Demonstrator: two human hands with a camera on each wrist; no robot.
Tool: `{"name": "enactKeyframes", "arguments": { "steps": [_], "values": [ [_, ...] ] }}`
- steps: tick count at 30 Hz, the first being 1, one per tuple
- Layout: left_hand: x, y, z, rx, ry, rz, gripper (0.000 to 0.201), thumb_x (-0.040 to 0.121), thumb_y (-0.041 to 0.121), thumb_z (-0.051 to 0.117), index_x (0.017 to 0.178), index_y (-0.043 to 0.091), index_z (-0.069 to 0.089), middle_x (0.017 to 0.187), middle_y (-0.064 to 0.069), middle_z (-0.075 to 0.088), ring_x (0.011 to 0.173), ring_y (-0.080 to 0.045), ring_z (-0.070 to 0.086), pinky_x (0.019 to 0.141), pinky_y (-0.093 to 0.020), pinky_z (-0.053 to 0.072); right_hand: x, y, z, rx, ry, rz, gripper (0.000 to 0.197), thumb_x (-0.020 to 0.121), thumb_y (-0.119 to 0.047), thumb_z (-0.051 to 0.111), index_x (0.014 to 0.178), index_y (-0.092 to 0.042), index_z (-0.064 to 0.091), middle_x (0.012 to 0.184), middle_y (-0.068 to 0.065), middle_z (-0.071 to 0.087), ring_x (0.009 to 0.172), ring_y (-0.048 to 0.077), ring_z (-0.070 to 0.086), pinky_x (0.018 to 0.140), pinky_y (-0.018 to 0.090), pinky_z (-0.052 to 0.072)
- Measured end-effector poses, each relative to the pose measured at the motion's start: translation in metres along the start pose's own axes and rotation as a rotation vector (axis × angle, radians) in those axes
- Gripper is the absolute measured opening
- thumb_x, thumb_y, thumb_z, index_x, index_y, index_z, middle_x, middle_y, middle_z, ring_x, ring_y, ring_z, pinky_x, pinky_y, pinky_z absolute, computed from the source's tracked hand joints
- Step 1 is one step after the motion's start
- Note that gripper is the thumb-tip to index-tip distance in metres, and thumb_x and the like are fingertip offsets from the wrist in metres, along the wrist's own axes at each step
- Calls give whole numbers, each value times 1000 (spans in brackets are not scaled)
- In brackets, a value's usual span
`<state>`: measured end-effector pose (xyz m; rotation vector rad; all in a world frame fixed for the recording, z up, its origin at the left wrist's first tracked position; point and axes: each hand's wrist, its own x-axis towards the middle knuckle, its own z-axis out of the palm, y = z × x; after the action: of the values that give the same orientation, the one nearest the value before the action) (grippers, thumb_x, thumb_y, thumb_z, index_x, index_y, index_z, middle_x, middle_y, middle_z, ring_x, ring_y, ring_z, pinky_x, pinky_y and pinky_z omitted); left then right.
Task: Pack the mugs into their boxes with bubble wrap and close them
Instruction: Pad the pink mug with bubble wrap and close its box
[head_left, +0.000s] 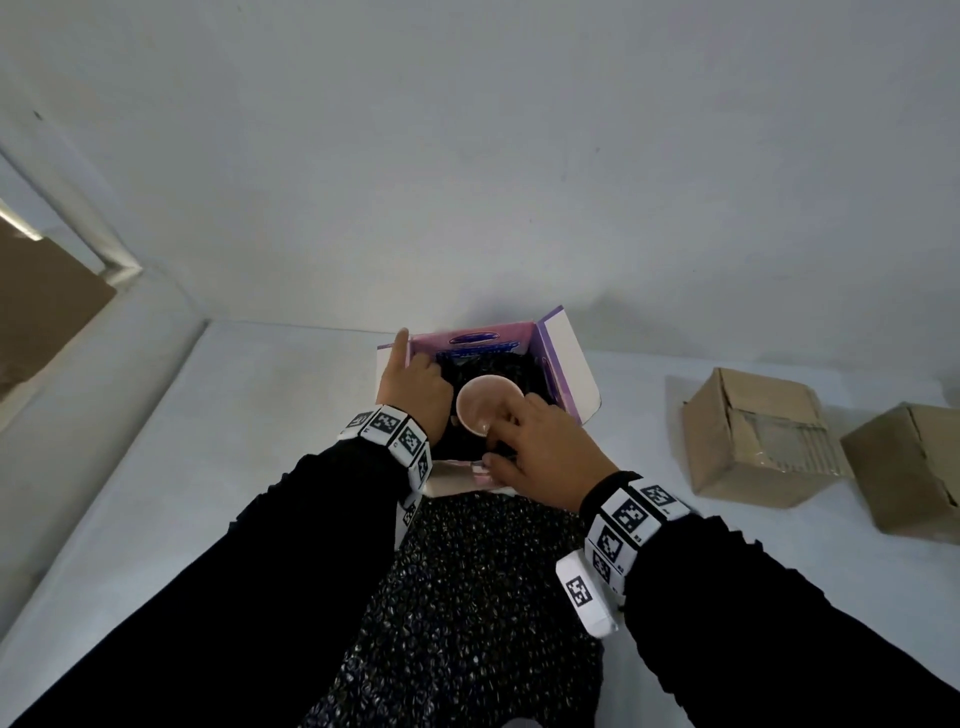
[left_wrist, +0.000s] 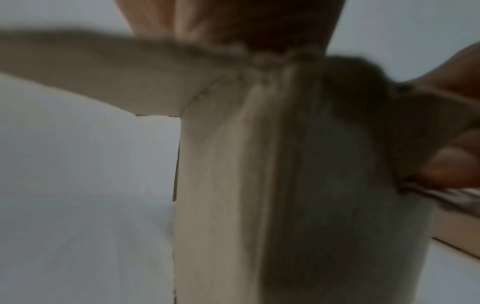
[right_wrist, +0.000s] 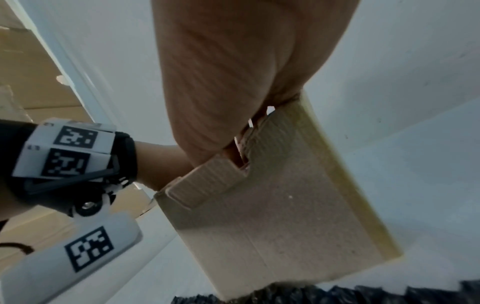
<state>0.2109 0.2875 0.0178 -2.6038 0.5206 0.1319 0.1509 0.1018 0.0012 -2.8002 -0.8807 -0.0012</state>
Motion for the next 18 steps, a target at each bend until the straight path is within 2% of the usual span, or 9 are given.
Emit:
{"name": "enactKeyframes", "arguments": {
  "steps": [2,4,6,7,9,11,13,16,18],
  "values": [
    [-4,-2,6,-45,-51,31,30,91,42,42,90,30,70,89,14,67,114,-16,51,105,-60,-24,-6,0,2,-105,-45,-16,42,90,-52,43,90,-17,67,95,1,64,85,24,59,74,35,37],
    [-7,-3,14,-86,-105,62,34,91,44,38,93,33,70,90,17,67,119,-14,46,94,-63,-35,-8,-4,0,-163,-97,-13,57,91,-59,28,82,-18,67,82,-1,67,80,22,61,77,36,37],
    [-14,-2,14,-101,-101,68,34,89,46,38,96,34,70,96,19,66,122,-13,43,92,-63,-36,-6,-5,-5,-168,-154,-1,67,89,-63,19,85,-19,68,83,-1,68,83,21,61,84,36,36],
    [-18,-2,12,-125,-52,54,32,87,46,41,94,34,69,94,18,66,118,-12,46,99,-63,-30,-4,-4,-6,-170,-157,1,68,88,-64,17,89,-19,68,86,-1,69,85,21,61,87,36,35],
    [-31,1,6,-211,127,11,28,87,45,46,85,30,68,85,13,67,104,-14,55,112,-56,-1,-5,0,-10,-213,-92,2,68,89,-65,19,98,-19,69,94,0,68,90,23,60,91,40,35],
    [-46,6,9,-278,372,52,31,88,46,46,77,25,67,76,8,66,85,-19,61,101,-47,25,-11,3,-13,-247,-18,33,68,91,-64,19,100,-18,69,95,1,67,89,24,59,93,43,33],
    [-62,10,20,-330,494,163,38,86,52,45,72,24,66,69,8,65,70,-18,61,95,-43,33,-18,5,-15,-282,-33,66,72,91,-65,13,90,-19,68,89,0,69,90,22,58,100,44,27],
    [-79,11,33,-350,397,242,39,81,56,44,79,26,69,73,10,67,75,-15,63,100,-44,32,-25,5,-14,-292,-44,85,82,89,-70,0,86,-21,66,87,-3,69,94,19,57,106,45,19],
    [-82,13,34,-280,338,200,25,81,46,52,79,26,68,74,10,69,84,-16,65,104,-47,26,-28,3,-13,-282,-31,89,89,86,-72,-7,87,-21,65,87,-3,70,95,19,57,108,46,18]
  ]
}}
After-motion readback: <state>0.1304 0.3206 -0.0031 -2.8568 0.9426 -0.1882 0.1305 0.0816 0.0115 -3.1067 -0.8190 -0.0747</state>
